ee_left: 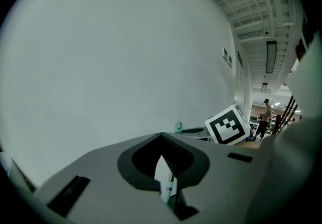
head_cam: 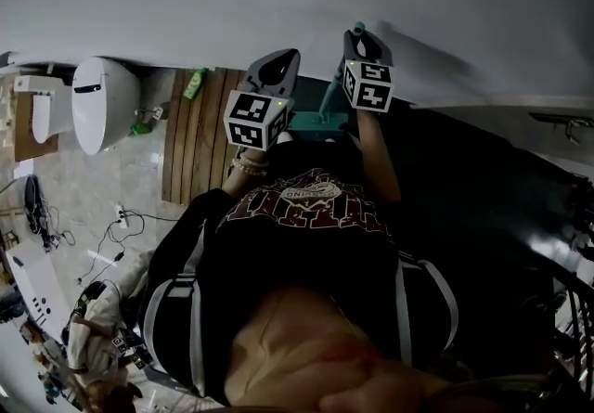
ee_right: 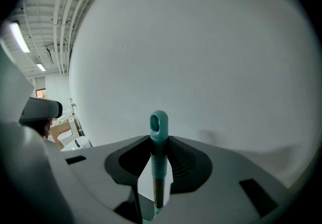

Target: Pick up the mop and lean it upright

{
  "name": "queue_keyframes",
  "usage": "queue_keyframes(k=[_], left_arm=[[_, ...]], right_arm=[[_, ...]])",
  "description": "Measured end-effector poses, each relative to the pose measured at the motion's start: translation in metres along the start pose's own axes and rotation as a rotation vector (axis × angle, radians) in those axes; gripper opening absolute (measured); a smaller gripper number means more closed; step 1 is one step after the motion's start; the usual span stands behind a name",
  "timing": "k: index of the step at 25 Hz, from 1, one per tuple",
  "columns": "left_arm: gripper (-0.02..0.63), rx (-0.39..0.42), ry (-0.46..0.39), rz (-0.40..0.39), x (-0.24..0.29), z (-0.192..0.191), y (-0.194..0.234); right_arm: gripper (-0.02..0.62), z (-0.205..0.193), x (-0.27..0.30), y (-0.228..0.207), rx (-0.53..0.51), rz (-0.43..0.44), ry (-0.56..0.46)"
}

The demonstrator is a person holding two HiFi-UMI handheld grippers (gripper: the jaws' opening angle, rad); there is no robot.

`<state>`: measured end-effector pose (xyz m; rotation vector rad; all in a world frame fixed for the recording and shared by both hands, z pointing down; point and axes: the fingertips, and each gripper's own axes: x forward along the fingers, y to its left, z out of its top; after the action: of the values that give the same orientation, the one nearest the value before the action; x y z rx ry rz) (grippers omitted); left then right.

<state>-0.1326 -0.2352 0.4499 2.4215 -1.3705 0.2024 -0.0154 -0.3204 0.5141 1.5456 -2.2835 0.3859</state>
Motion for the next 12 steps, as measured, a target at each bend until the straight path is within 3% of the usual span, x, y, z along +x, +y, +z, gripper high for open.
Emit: queue_keyframes(k=[12], left_arm=[[0.040,-0.001,-0.016,0.013,-0.006,-0.002,-0.005]], right_arm=[[0.115,-0.009,-0.037,0.021,-0.018,0.040,0.008]])
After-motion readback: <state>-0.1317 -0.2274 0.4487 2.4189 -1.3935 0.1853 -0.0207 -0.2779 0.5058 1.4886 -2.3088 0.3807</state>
